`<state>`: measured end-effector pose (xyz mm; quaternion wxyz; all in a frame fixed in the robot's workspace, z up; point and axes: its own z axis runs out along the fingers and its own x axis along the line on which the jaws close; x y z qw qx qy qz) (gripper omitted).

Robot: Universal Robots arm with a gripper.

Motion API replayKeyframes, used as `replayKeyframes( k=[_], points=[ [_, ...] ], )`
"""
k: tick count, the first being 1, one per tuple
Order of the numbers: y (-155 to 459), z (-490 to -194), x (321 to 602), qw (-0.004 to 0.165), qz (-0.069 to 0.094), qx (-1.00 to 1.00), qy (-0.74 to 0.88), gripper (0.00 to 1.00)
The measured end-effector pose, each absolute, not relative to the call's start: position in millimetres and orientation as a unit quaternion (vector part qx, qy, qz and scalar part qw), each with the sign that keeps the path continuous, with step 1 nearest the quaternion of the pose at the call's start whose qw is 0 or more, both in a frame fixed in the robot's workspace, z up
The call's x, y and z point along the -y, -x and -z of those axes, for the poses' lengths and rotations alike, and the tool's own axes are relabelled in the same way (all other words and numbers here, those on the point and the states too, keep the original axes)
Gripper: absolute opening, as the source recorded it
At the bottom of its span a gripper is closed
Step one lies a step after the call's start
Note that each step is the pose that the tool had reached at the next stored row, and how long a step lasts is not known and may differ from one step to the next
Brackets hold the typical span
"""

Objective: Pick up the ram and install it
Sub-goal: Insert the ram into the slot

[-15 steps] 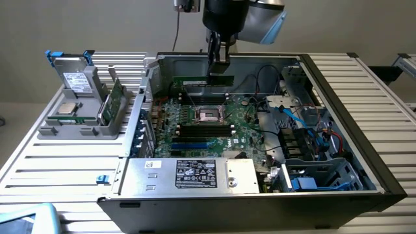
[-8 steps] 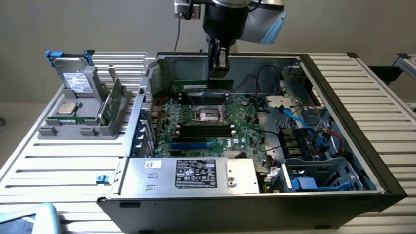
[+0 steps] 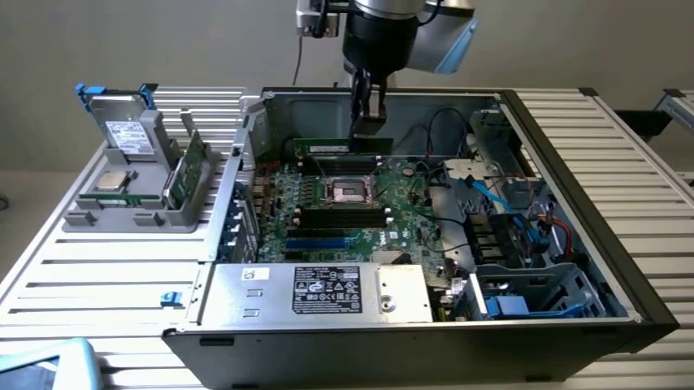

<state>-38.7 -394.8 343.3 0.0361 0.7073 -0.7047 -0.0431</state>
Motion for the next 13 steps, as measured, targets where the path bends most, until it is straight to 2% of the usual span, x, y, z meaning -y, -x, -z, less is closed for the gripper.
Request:
replayKeyframes(
  k=[13],
  points=[
    [37, -328, 400, 0.04, 0.042, 0.711, -0.701, 0.15]
  ],
)
